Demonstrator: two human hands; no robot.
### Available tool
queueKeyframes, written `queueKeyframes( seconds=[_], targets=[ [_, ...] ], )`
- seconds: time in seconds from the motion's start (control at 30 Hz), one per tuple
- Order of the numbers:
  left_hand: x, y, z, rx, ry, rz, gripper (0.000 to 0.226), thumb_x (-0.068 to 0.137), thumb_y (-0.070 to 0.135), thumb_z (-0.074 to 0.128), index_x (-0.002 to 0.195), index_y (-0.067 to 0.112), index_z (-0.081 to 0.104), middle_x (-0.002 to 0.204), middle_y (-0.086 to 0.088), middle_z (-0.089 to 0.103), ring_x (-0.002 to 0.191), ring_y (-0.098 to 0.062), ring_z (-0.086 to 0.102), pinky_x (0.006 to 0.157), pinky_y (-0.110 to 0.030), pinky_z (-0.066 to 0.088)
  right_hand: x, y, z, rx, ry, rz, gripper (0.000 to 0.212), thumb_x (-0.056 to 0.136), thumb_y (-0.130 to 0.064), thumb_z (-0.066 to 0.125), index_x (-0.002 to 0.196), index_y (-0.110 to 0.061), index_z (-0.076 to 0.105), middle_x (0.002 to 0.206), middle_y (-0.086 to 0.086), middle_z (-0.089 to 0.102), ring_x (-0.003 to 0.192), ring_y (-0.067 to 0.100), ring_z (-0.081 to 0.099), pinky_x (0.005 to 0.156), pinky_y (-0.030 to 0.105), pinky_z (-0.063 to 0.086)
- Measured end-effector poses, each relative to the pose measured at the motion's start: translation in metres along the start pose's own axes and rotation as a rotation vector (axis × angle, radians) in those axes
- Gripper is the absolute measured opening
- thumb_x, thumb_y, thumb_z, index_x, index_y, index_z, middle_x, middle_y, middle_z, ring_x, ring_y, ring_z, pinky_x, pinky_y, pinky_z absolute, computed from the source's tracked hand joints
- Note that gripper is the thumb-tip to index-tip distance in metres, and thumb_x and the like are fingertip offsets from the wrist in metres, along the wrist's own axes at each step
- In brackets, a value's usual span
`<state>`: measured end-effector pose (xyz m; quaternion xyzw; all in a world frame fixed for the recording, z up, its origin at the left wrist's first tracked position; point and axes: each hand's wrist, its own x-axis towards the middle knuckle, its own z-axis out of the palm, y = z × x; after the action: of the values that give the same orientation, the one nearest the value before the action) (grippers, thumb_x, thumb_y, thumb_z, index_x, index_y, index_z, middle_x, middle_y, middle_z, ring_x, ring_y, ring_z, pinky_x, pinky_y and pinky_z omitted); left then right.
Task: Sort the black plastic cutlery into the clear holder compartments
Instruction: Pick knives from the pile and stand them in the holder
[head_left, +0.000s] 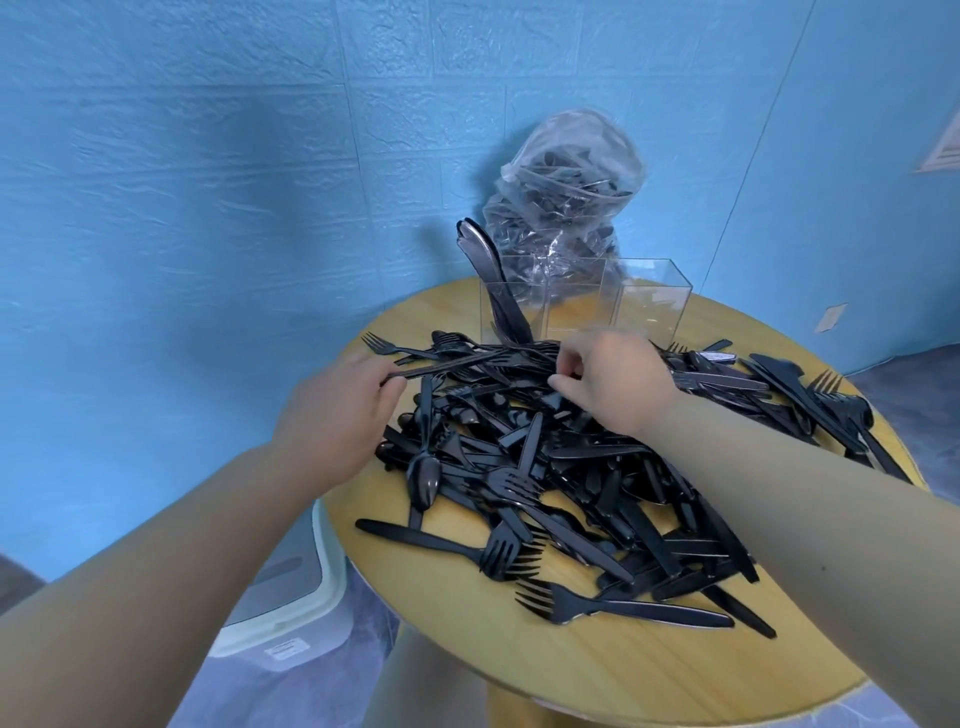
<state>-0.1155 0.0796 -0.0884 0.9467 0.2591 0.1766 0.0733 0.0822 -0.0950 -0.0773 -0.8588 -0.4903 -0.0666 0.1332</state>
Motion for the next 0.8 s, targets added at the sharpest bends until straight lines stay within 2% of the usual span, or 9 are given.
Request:
queueKeyframes(
  seconds=[0.07,0.17,0.23,0.3,0.43,0.57,0.63,0.73,0.8],
  targets=[
    [-0.008,-0.004,0.007,-0.057,0.035,-0.048,0.031,0.101,0.030,0.035,0.117,0.018,0.059,0.096,0.005,0.050,0.093,-0.022,0.053,0.070,-0.032,0.035,0.004,-0.010,0.001,0.005,-0.066,-0.105,0.008,0.090,-0.027,0.058,0.091,-0.024,0.065,0.089,-0.005,0.051,0.088,0.019,0.057,0.070,0.025,0.040],
    [-0.017,-0.006,0.022,-0.123,0.038,-0.082,0.031,0.101,0.029,0.034,0.118,0.018,0.058,0.105,0.001,0.055,0.099,-0.023,0.055,0.077,-0.034,0.039,0.011,-0.020,0.006,-0.043,-0.158,-0.197,0.025,0.095,-0.026,0.052,0.115,-0.026,0.066,0.097,-0.004,0.043,0.101,0.020,0.051,0.083,0.030,0.043],
    [-0.019,-0.007,0.028,-0.168,0.043,-0.096,0.031,0.101,0.028,0.033,0.114,0.016,0.059,0.100,0.001,0.054,0.095,-0.023,0.054,0.077,-0.035,0.041,0.017,-0.022,0.009,-0.073,-0.166,-0.192,0.029,0.097,-0.027,0.047,0.122,-0.029,0.062,0.104,-0.001,0.044,0.107,0.023,0.046,0.090,0.032,0.041],
    [-0.018,-0.007,0.032,-0.180,0.064,-0.092,0.031,0.101,0.029,0.033,0.110,0.016,0.059,0.095,0.002,0.052,0.090,-0.021,0.053,0.075,-0.037,0.042,0.022,-0.021,0.013,-0.105,-0.162,-0.187,0.030,0.098,-0.029,0.046,0.125,-0.031,0.060,0.112,0.001,0.047,0.107,0.024,0.043,0.090,0.031,0.035],
    [-0.015,-0.009,0.038,-0.166,0.092,-0.070,0.031,0.100,0.030,0.033,0.107,0.017,0.060,0.089,0.004,0.050,0.085,-0.017,0.049,0.070,-0.033,0.038,0.029,-0.023,0.019,-0.110,-0.143,-0.231,0.031,0.096,-0.032,0.051,0.125,-0.036,0.059,0.111,-0.002,0.045,0.097,0.016,0.034,0.077,0.025,0.023],
    [-0.015,-0.010,0.040,-0.172,0.103,-0.061,0.028,0.100,0.029,0.035,0.103,0.018,0.060,0.085,0.005,0.049,0.083,-0.017,0.048,0.067,-0.031,0.034,0.035,-0.024,0.019,-0.097,-0.138,-0.279,0.029,0.092,-0.034,0.058,0.120,-0.036,0.062,0.105,-0.006,0.041,0.095,0.012,0.028,0.073,0.021,0.019],
    [-0.016,-0.011,0.040,-0.173,0.113,-0.064,0.028,0.100,0.029,0.036,0.104,0.017,0.060,0.086,0.004,0.051,0.084,-0.018,0.049,0.068,-0.033,0.036,0.036,-0.026,0.020,-0.055,-0.136,-0.318,0.025,0.089,-0.035,0.063,0.114,-0.034,0.067,0.101,-0.008,0.039,0.095,0.012,0.029,0.073,0.022,0.021],
    [-0.015,-0.012,0.040,-0.163,0.117,-0.065,0.029,0.100,0.028,0.036,0.106,0.016,0.061,0.089,0.004,0.053,0.087,-0.019,0.050,0.070,-0.034,0.039,0.035,-0.027,0.021,-0.021,-0.114,-0.331,0.021,0.085,-0.036,0.067,0.104,-0.029,0.070,0.101,-0.008,0.041,0.094,0.011,0.030,0.078,0.026,0.032],
    [-0.014,-0.013,0.041,-0.151,0.118,-0.059,0.029,0.100,0.028,0.037,0.107,0.016,0.062,0.089,0.004,0.054,0.087,-0.018,0.049,0.070,-0.031,0.036,0.034,-0.023,0.021,-0.036,-0.101,-0.296,0.022,0.084,-0.039,0.068,0.102,-0.028,0.070,0.101,-0.008,0.042,0.094,0.011,0.030,0.079,0.024,0.030]
  ],
)
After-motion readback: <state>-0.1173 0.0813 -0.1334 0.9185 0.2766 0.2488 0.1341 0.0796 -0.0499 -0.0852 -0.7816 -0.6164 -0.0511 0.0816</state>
